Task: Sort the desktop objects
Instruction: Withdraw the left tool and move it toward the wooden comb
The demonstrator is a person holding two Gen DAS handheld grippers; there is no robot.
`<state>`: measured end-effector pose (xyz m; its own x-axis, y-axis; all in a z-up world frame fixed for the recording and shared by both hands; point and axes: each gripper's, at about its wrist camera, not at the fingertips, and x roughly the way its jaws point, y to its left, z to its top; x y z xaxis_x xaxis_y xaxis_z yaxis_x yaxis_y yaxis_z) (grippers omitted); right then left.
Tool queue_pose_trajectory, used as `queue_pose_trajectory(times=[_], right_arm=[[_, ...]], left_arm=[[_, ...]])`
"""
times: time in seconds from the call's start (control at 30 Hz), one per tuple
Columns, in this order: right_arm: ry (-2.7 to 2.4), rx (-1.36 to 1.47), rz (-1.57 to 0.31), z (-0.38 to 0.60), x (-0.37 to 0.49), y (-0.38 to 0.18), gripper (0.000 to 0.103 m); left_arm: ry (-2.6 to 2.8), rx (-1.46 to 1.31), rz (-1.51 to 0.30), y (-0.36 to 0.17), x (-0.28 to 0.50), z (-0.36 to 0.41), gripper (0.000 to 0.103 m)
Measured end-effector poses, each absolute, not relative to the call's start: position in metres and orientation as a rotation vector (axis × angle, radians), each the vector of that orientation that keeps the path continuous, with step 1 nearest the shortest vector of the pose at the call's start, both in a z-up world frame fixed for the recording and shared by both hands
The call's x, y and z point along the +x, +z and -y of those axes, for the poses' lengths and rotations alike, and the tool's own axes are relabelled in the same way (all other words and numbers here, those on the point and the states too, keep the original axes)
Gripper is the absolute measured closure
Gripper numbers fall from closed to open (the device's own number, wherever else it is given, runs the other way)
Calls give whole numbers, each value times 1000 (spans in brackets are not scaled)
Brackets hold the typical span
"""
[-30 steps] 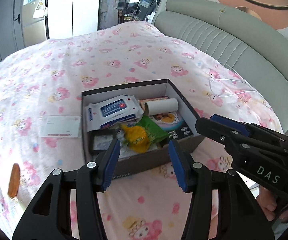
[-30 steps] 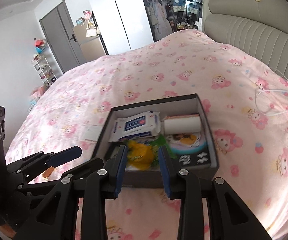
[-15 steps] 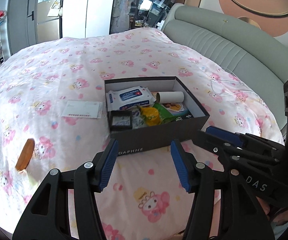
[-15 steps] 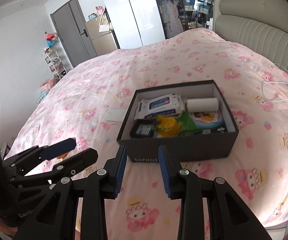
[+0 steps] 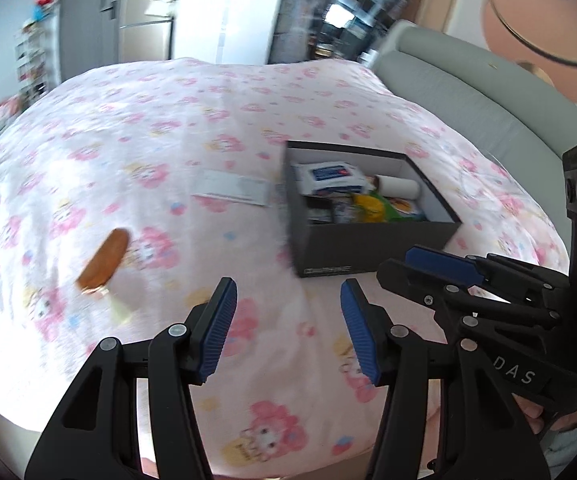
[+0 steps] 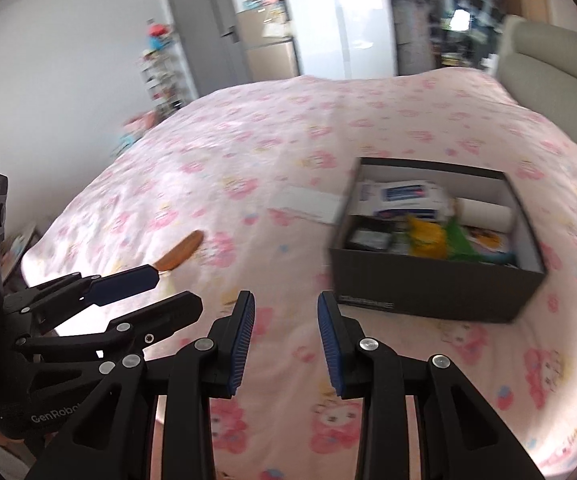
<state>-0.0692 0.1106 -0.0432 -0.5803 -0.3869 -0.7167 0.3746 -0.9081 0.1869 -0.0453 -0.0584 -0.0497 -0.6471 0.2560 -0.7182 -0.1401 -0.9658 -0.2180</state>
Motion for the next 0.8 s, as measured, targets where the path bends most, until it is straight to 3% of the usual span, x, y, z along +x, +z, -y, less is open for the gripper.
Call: queue_pose_trajectory(times=[0.27, 0.4, 0.57, 0.8], right_arm=[[-2284, 1146, -70, -28, -79, -67, 74], [-2219, 1183, -132, 12, -91, -89, 74], [-2172, 1208, -251, 58, -109, -112, 74], [-2163, 1304, -272, 99, -143, -148, 74]], left_arm=[[2761, -1262, 370, -71, -34, 137, 50], [2777, -1332, 511, -98, -38, 174, 56], [2784, -1398, 678, -132, -49, 214, 58], [2773, -1462, 765, -172, -86, 256, 58]])
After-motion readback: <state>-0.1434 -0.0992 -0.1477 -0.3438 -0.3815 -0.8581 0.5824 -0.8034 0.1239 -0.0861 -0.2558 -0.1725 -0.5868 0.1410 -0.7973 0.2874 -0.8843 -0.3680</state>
